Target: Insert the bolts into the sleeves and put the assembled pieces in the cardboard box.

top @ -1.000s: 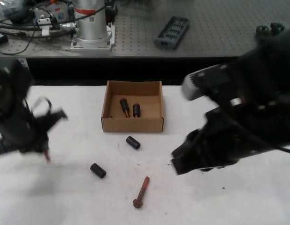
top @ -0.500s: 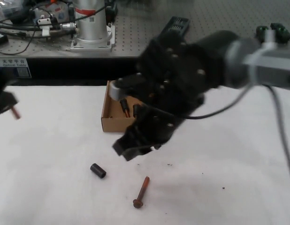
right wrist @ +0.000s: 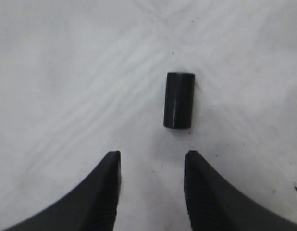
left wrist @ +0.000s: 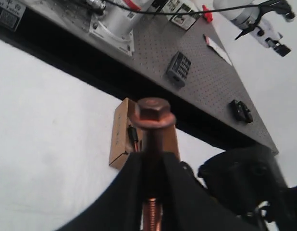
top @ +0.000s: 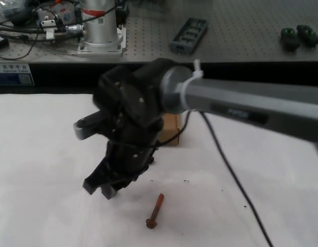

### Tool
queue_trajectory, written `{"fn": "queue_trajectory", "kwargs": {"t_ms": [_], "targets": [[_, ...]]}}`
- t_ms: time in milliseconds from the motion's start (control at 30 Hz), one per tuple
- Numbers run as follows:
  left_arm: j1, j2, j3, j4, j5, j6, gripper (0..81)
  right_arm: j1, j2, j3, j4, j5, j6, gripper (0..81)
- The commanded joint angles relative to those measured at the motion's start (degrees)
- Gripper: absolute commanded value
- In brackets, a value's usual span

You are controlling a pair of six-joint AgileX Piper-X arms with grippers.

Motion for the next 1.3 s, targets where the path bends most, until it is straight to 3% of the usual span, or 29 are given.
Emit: {"fn": "queue_trajectory", "kwargs": {"t_ms": [0,233,500,633,767,900,1133,1267], "targets": [[0.2,-3.3,-0.3,-0.1,0.5,-0.8,0.6,0.0,2.2,-3.7,1.1,1.4,0.0,31.9],[0.2,-10.1,-0.3,6.3,0.5,-0.1,0.6,0.1,7.4,-10.5,3.3,5.3,-1.7,31.9],[0.2,-15.3,-0.3,9.3,0.9,0.6,0.6,0.1,10.4,-11.1,3.7,7.4,-2.1,30.1],[0.2,-16.7,-0.3,9.3,0.9,0.6,0.6,0.5,10.7,-11.1,4.1,10.4,-2.1,23.3],[0.2,-16.7,-0.3,9.2,0.9,-0.9,0.6,0.6,10.3,-11.2,4.3,14.3,-2.1,11.6],[0.2,-15.4,-0.3,8.1,0.9,-0.6,0.6,-0.6,7.9,-11.1,4.2,10.6,-2.0,0.2],[0.2,-8.0,-0.3,-8.2,4.5,-2.8,0.6,-4.4,-1.8,-10.9,-2.0,6.5,-2.3,2.5],[0.0,1.0,-0.3,-17.1,9.9,-7.4,0.6,-7.4,-11.0,-5.2,-4.1,2.8,-3.5,2.5]]}}
